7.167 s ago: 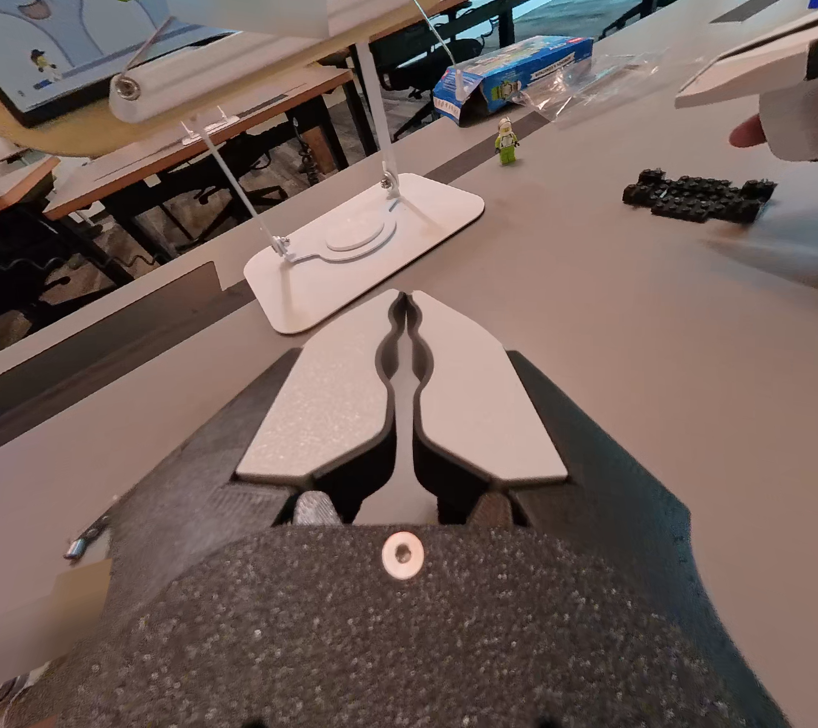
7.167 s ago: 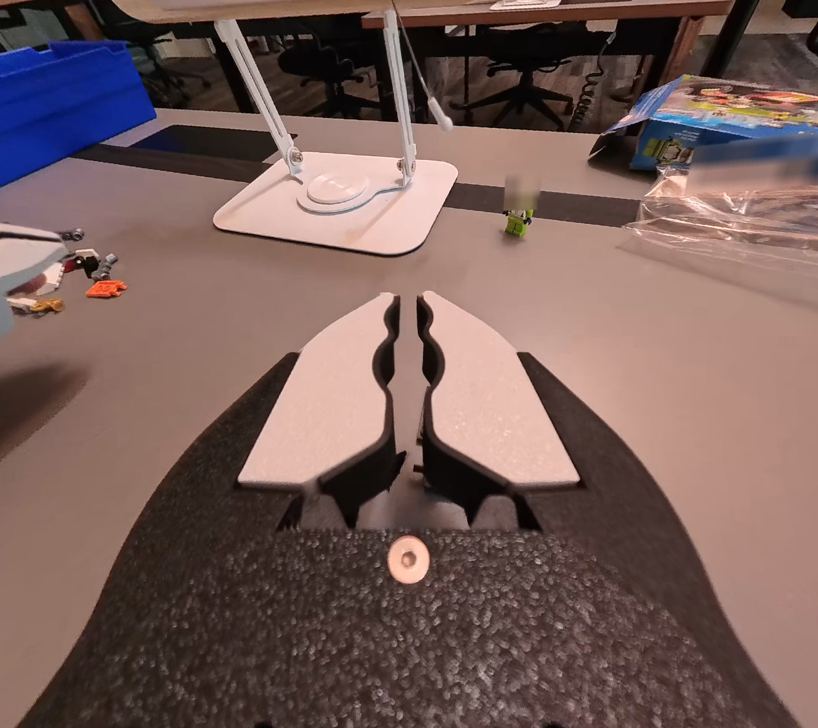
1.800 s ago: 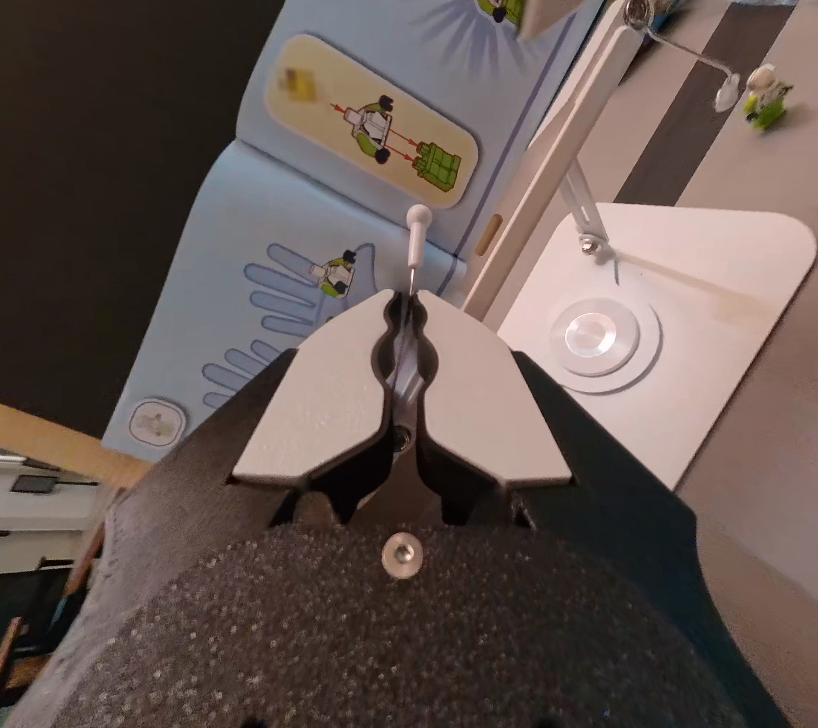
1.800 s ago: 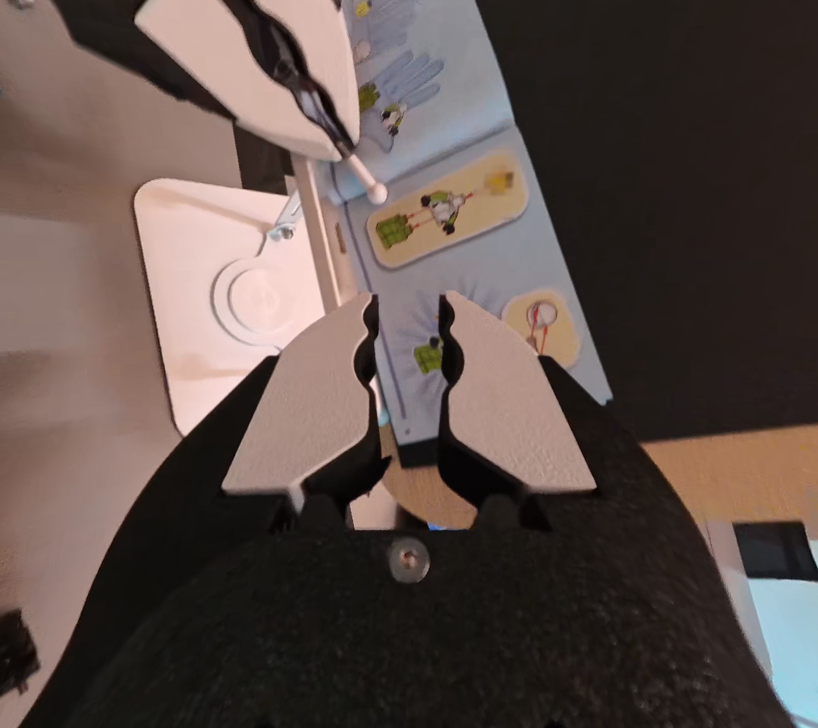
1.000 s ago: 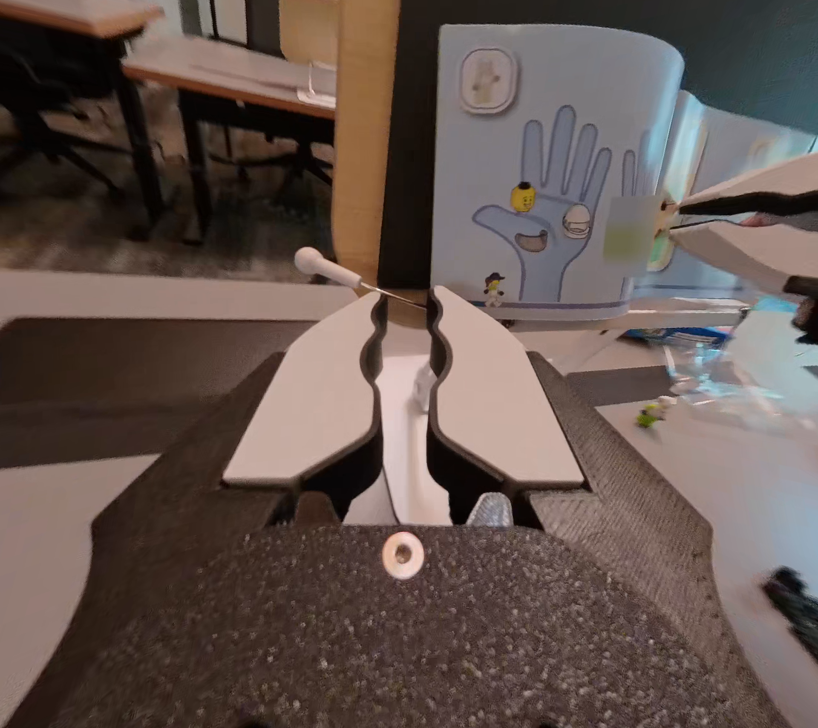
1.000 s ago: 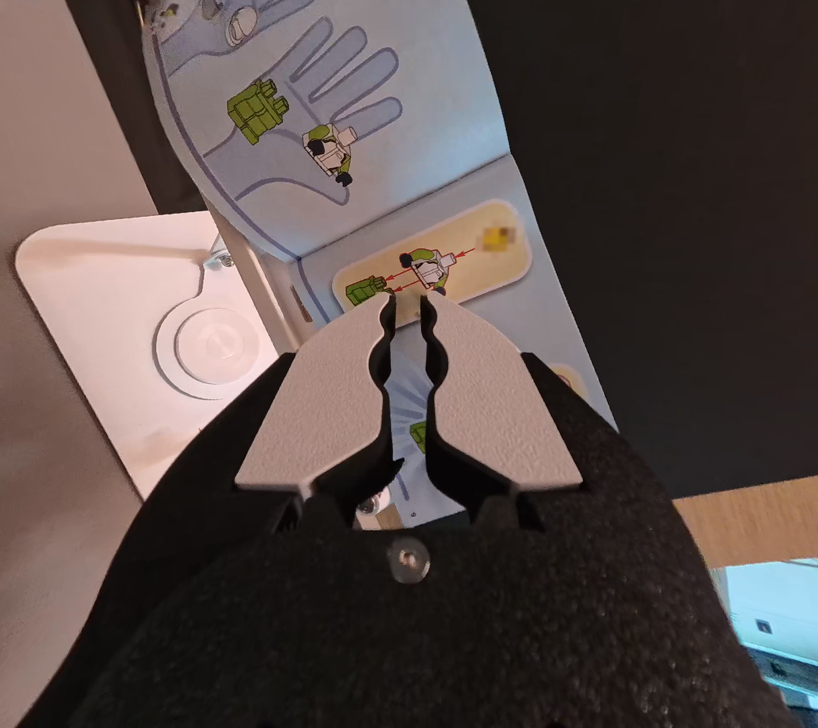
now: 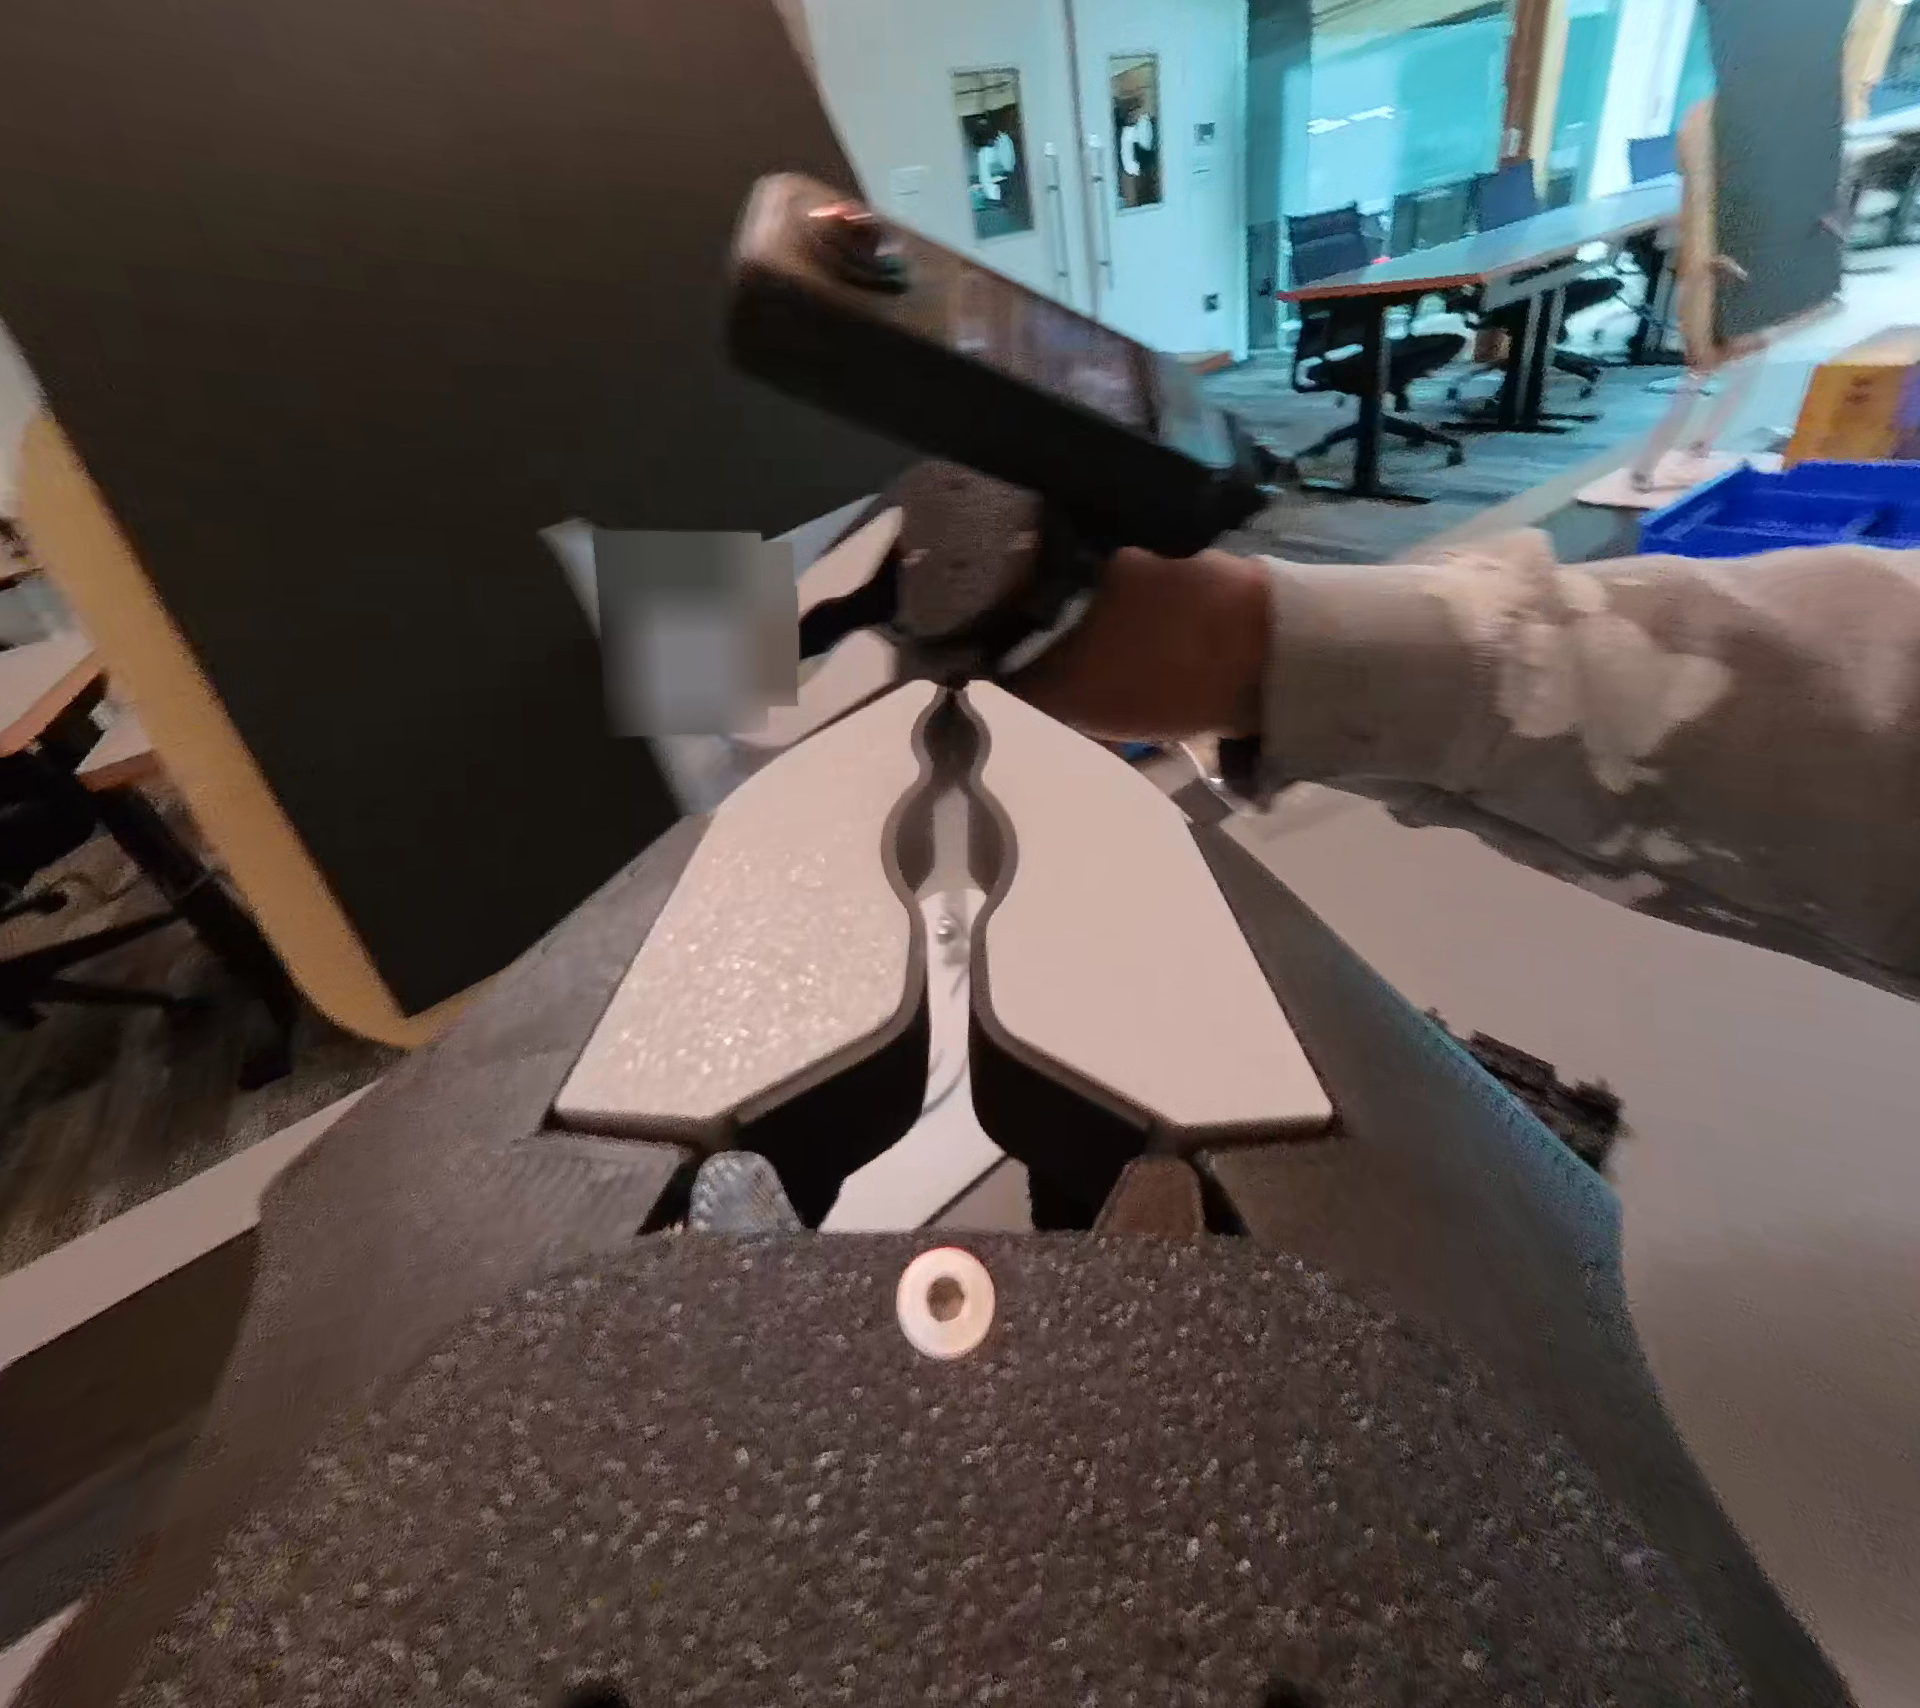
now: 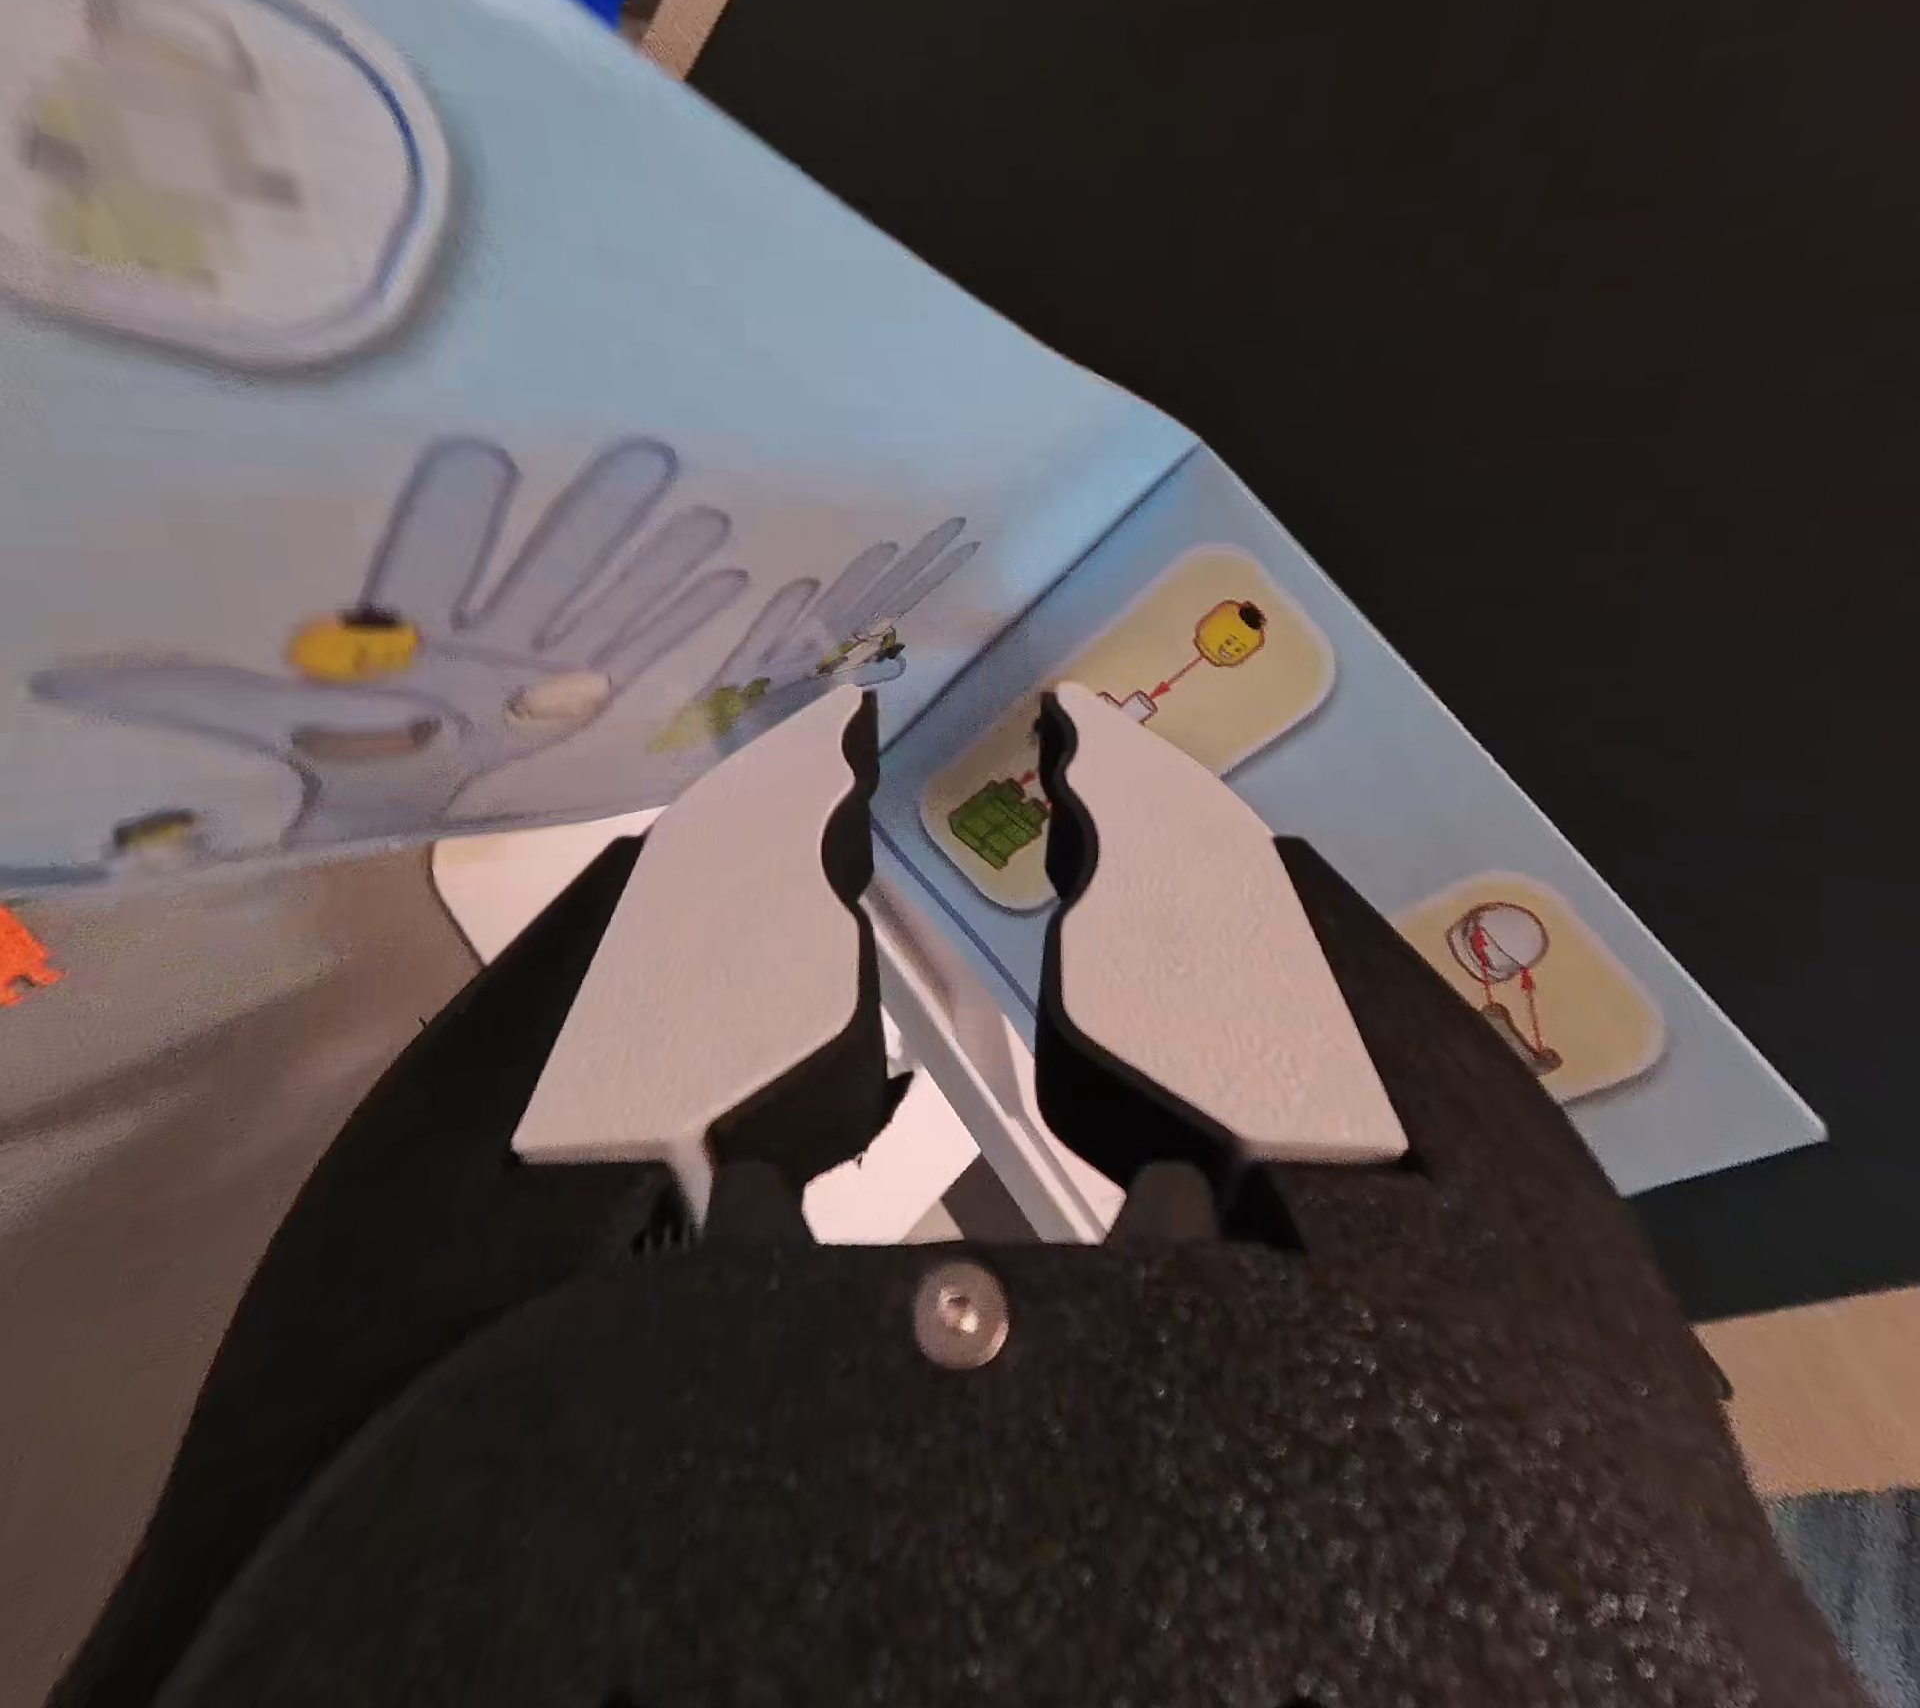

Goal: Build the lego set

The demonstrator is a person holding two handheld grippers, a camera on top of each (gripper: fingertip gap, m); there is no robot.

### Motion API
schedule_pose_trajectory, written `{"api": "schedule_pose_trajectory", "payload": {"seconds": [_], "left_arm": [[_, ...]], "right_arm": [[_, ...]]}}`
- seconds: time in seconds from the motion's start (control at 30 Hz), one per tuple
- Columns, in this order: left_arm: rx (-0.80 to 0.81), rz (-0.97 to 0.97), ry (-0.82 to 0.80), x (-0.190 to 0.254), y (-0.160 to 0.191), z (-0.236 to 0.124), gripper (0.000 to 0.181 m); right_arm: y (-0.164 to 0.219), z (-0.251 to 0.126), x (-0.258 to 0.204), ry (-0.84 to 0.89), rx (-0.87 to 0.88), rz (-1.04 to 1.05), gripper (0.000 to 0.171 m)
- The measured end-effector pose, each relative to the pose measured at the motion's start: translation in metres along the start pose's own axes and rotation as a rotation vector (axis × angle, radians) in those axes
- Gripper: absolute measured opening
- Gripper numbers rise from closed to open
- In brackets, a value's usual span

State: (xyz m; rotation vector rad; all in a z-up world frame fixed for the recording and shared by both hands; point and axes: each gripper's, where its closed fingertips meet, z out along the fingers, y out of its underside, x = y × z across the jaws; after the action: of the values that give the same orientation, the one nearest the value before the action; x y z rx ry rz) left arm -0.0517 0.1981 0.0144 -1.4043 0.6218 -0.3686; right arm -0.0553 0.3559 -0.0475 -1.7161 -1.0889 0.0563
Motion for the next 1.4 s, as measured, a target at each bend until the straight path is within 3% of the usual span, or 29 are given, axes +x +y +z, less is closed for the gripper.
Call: {"api": "schedule_pose_trajectory", "payload": {"seconds": [0.1,0.2,0.23,0.33,0.43,0.53,0.77,1.4], "left_arm": [[-0.082,0.029,0.047,0.014,0.012,0.015,0.0],[-0.17,0.004,-0.034,-0.024,0.039,0.05,0.0],[-0.218,0.014,-0.067,-0.042,0.051,0.061,0.0],[-0.37,0.078,-0.109,-0.082,0.09,0.091,0.0],[-0.448,0.222,-0.145,-0.103,0.106,0.106,0.0],[-0.461,0.336,-0.154,-0.105,0.104,0.112,0.0],[-0.459,0.4,-0.15,-0.105,0.104,0.115,0.0],[-0.443,0.418,-0.111,-0.103,0.103,0.121,0.0]], "right_arm": [[-0.002,0.006,-0.002,0.012,-0.022,0.007,0.03],[-0.004,0.008,-0.002,0.01,-0.028,0.043,0.031],[-0.003,0.007,0.001,0.015,-0.029,0.06,0.023],[0.003,0.001,0.008,-0.012,-0.031,0.114,0.027],[0.011,-0.012,0.015,-0.022,-0.005,0.091,0.029],[0.026,-0.034,0.024,-0.003,0.037,-0.041,0.029],[0.087,-0.067,0.033,0.064,0.039,-0.604,0.025],[0.106,-0.053,0.048,0.05,-0.043,-1.016,0.017]]}}
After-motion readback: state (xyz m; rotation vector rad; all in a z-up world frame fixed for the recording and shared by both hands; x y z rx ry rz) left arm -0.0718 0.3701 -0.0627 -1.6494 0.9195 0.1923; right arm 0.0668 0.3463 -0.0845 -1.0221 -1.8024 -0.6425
